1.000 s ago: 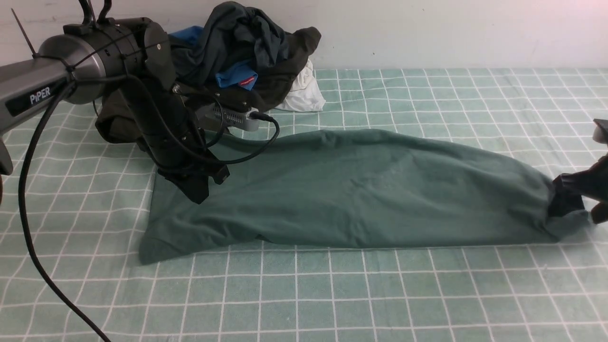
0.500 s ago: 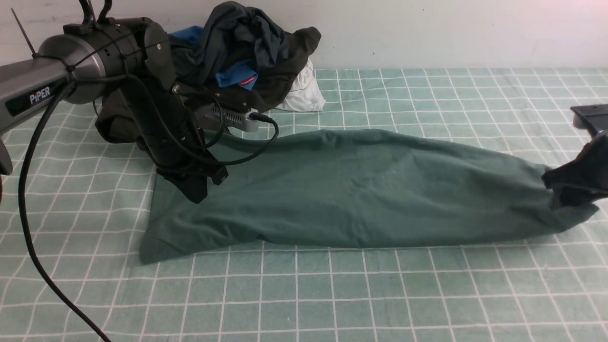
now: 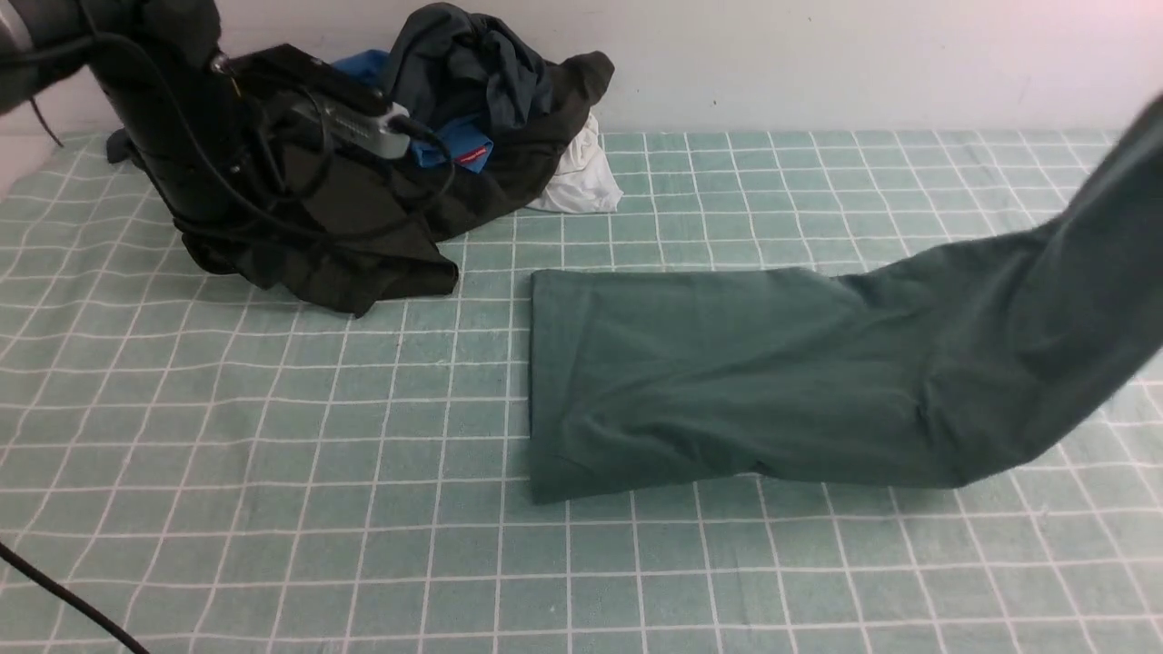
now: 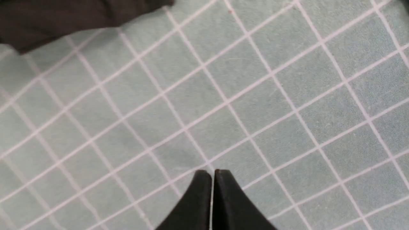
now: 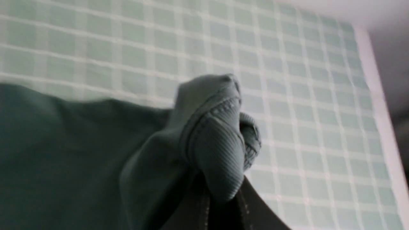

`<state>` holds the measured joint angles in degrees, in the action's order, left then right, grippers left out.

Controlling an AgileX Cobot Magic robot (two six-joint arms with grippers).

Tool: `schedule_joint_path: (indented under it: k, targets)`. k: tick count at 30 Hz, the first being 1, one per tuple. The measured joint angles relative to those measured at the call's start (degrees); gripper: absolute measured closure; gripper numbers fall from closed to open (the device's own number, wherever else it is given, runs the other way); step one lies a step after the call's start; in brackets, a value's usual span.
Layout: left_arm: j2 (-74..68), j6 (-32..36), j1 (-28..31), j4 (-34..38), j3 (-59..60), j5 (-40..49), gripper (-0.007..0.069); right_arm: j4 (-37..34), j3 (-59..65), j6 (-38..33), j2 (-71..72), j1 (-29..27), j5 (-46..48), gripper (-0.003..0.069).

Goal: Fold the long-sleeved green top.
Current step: Use the right arm to drag the right edge of the fabric to the left and folds it over the left edge

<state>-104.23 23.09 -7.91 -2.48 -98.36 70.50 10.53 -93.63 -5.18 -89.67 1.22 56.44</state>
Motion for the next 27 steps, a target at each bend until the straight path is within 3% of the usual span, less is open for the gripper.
schedule_joint_path:
  k: [3,4,5,9,18,22,23,24,25,27]
  targets:
    - [3.8,-0.3,0.6,-0.1,0.0,0.1,0.0628,-7.5,-4.5,-3.5,-0.8,8.9,0.1,0.0617]
    - [4.1,-0.3,0.6,-0.1,0.0,0.1,0.0628,-8.0,-4.8,-3.6,-1.0,8.9,0.1,0.0617]
    - [6.3,-0.3,0.9,-0.1,0.0,0.1,0.0628,-11.9,-6.4,-4.8,-2.7,13.3,-0.4,0.0617]
    - [11.1,-0.6,1.2,-0.1,0.0,0.5,0.0628,-19.4,-8.8,-5.3,-10.4,21.6,-3.6,0.0617]
    - [13.1,-0.7,1.6,1.3,0.0,1.0,0.0628,-28.6,-9.0,-5.4,-26.7,27.8,-10.1,0.0614]
    - [12.8,-0.7,1.6,3.4,0.0,1.3,0.0628,-35.4,-9.0,-9.0,-30.2,28.0,-10.5,0.0556]
    - [12.5,-0.6,1.6,4.4,0.0,1.3,0.0628,-38.5,-9.4,-12.0,-30.3,28.0,-10.4,0.0486]
    - [12.5,-0.6,1.6,4.5,0.0,1.3,0.0628,-39.2,-9.5,-12.4,-30.2,28.0,-10.2,0.0477]
    - [12.0,-0.5,1.6,5.2,0.0,1.3,0.0628,-41.5,-10.7,-15.7,-29.7,28.0,-9.3,0.0388]
    - [11.7,-0.5,1.6,5.5,0.0,1.3,0.0628,-42.0,-11.5,-17.4,-29.2,28.0,-8.1,0.0337]
